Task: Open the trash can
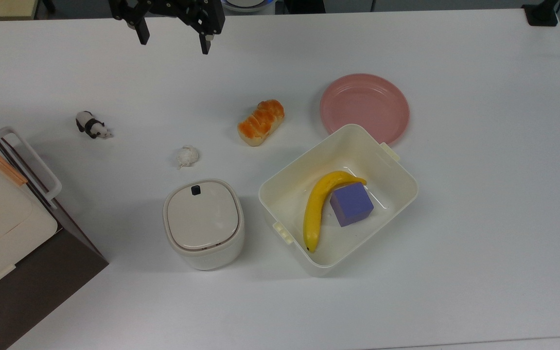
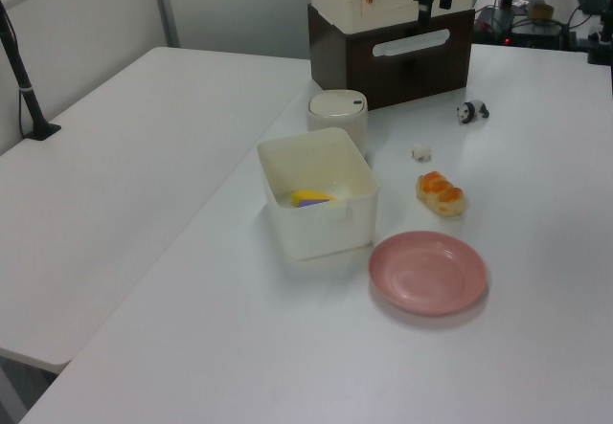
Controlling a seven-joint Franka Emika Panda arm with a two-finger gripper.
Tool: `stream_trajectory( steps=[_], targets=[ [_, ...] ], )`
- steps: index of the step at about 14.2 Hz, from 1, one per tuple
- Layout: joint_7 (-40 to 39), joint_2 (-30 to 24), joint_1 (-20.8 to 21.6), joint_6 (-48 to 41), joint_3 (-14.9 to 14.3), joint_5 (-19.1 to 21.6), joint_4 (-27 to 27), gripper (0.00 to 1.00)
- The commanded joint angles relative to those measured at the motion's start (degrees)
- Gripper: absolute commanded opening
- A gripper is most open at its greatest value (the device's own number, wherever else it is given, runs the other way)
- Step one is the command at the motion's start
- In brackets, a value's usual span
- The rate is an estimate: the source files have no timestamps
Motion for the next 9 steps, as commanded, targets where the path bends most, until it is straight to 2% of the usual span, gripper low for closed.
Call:
stream_trajectory(
  steps=[1, 9],
  targets=[
    [-0.5, -1.8, 0.91, -1.4, -0.93, -0.66, -1.78, 1.0],
    [-2.95, -1.88, 0.82, -1.75, -0.93, -0.66, -1.42, 1.0]
  ],
)
